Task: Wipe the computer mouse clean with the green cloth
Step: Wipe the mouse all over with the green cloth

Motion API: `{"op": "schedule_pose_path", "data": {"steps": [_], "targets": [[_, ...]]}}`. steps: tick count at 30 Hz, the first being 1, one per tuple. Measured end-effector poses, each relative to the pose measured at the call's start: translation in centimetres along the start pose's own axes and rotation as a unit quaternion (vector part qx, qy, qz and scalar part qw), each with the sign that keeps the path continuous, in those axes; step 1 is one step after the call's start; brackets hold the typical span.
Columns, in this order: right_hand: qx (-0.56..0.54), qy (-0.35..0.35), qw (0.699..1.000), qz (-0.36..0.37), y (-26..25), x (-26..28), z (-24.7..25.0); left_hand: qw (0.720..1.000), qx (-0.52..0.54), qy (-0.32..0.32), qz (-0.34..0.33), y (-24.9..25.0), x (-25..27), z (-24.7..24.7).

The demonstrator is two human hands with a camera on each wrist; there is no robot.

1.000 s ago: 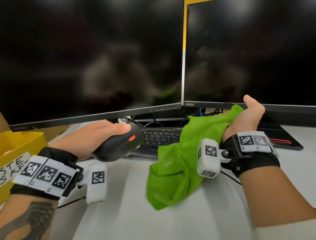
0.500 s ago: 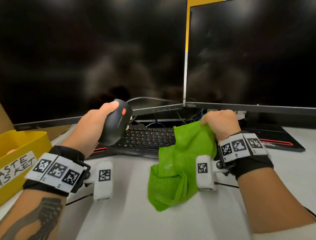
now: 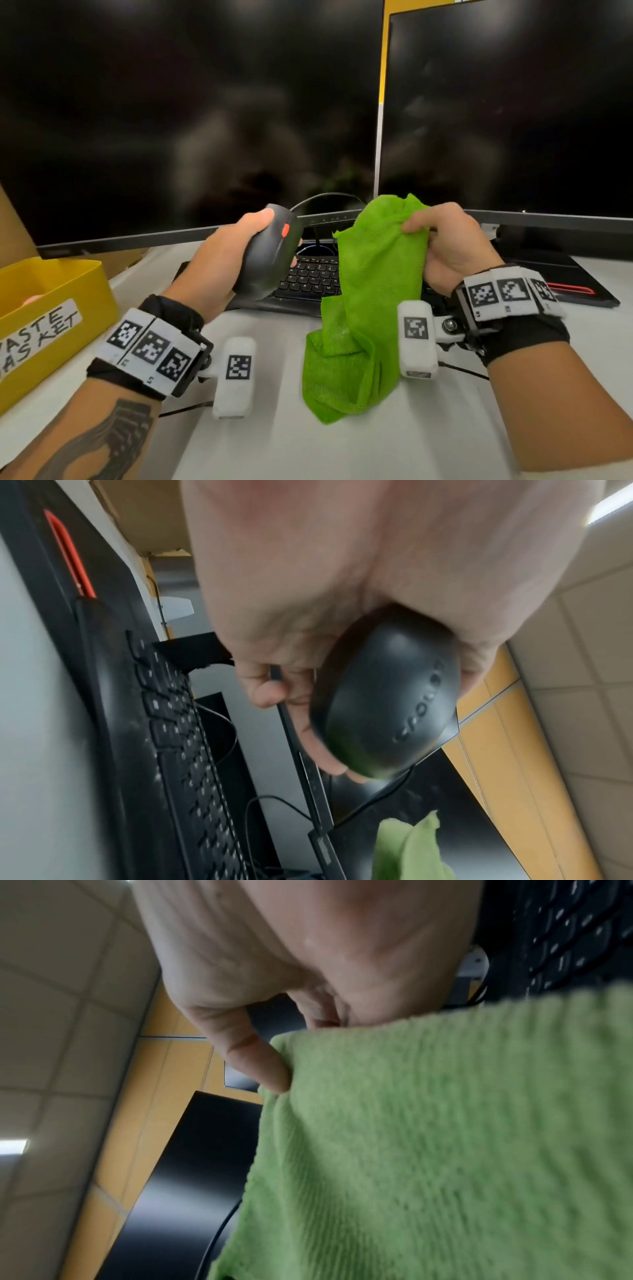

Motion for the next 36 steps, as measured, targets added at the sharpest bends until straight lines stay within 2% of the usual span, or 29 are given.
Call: {"op": "schedule_pose_path", "data": {"steps": [3,5,6,7,9,10,11,12,14,16,19,24,32,36], "targets": [[-0.012,-0.065,0.997,-0.046,1.2,0.3,-1.7,1.000,0.016,-0.014,0.004,-0.4,-0.1,-0.9],[0.068,-0.052,0.996,-0.022,1.5,0.4,-2.2,0.999,0.021,-0.028,0.009,-0.7,0.0,-1.9],[0.142,-0.033,0.989,0.027,0.8,0.3,-2.2,0.999,0.016,-0.038,0.009,-0.8,0.0,-2.4],[0.232,-0.012,0.969,0.090,-0.2,0.3,-2.2,0.999,0.010,-0.046,0.007,-0.8,0.1,-2.8],[0.379,0.043,0.899,0.217,-2.4,1.2,-2.5,0.999,0.002,-0.050,-0.004,-0.5,0.3,-3.3],[0.407,0.060,0.871,0.270,-3.2,2.2,-3.0,0.999,-0.007,-0.048,-0.018,-0.3,0.4,-3.2],[0.412,0.043,0.858,0.302,-3.4,3.0,-3.7,0.998,-0.021,-0.048,-0.033,-0.1,0.4,-3.2],[0.398,-0.005,0.862,0.314,-3.1,3.4,-4.8,0.996,-0.041,-0.053,-0.051,0.0,0.4,-3.3],[0.341,-0.116,0.888,0.285,-1.6,3.9,-6.6,0.992,-0.057,-0.070,-0.084,0.5,0.6,-3.6],[0.299,-0.167,0.904,0.256,-1.1,4.1,-7.1,0.989,-0.057,-0.082,-0.110,0.9,0.9,-3.8],[0.247,-0.208,0.913,0.248,-1.6,4.6,-7.4,0.987,-0.054,-0.093,-0.120,0.7,1.0,-3.9],[0.235,-0.242,0.906,0.256,-1.3,5.1,-8.1,0.977,-0.079,-0.065,-0.189,1.3,0.7,-3.4],[0.313,-0.228,0.853,0.350,-1.2,5.7,-9.0,0.966,-0.103,-0.047,-0.234,1.9,0.8,-3.7],[0.324,-0.224,0.846,0.359,-1.1,5.8,-9.0,0.959,-0.136,-0.036,-0.247,2.4,0.8,-3.4]]}}
Point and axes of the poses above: each hand's wrist, its own x-axis away from the middle knuckle, its own z-axis out of the back of the hand, y = z × x, the point moved 9 cm from there along -x, towards the middle knuckle, and after that the axes turned 10 degrees about -x, right-handed, at the moved point
